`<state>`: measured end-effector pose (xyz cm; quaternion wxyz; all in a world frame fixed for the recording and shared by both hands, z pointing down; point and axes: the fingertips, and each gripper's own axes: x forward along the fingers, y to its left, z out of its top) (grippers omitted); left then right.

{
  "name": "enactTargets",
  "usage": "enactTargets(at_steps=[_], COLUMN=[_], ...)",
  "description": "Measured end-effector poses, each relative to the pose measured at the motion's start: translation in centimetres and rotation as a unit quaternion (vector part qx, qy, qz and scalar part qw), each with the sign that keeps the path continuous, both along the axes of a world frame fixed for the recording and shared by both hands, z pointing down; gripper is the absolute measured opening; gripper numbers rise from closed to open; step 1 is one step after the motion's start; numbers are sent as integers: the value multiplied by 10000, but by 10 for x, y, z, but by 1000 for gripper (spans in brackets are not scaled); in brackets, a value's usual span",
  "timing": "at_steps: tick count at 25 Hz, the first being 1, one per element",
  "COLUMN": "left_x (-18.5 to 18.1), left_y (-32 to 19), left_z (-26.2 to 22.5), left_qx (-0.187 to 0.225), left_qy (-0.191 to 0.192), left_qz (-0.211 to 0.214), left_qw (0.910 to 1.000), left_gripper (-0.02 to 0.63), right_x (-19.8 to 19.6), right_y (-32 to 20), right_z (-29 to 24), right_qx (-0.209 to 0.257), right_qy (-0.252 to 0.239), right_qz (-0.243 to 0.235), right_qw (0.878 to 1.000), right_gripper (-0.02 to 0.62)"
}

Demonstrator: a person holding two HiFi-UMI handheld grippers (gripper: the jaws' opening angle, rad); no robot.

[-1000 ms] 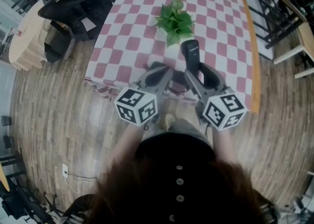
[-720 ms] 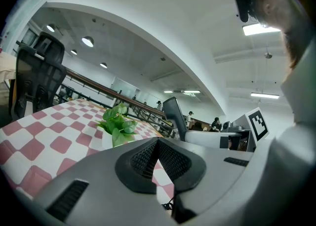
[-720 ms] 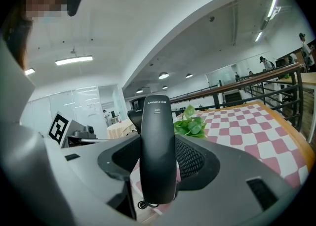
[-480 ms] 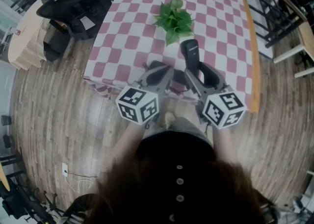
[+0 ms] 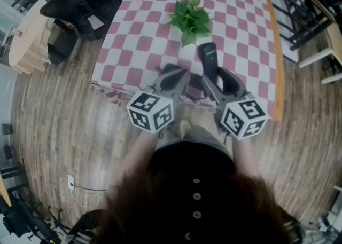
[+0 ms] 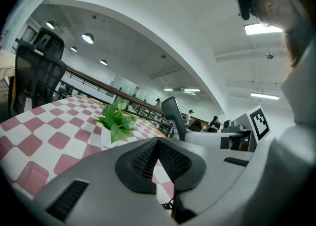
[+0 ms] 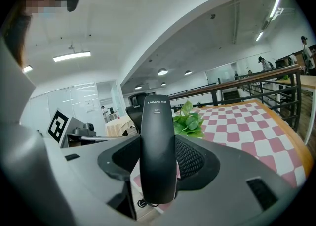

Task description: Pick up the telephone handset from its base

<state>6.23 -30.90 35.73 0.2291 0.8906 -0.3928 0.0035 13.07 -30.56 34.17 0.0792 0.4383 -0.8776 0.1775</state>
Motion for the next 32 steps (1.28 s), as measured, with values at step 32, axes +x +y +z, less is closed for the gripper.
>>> enactTargets(at_steps=[32], left_x=[13], left_y=[-9], left_z=[4], left_qx=[-22], left_qy=[-71], left_qz=[119], left_qw=[9999], left_gripper=[6], right_x=[2], right_y=[-12], right_z=[4], right_qx=[-6], right_qy=[226], right_qz=[-74], right_qw=[9997], right_gripper=[225])
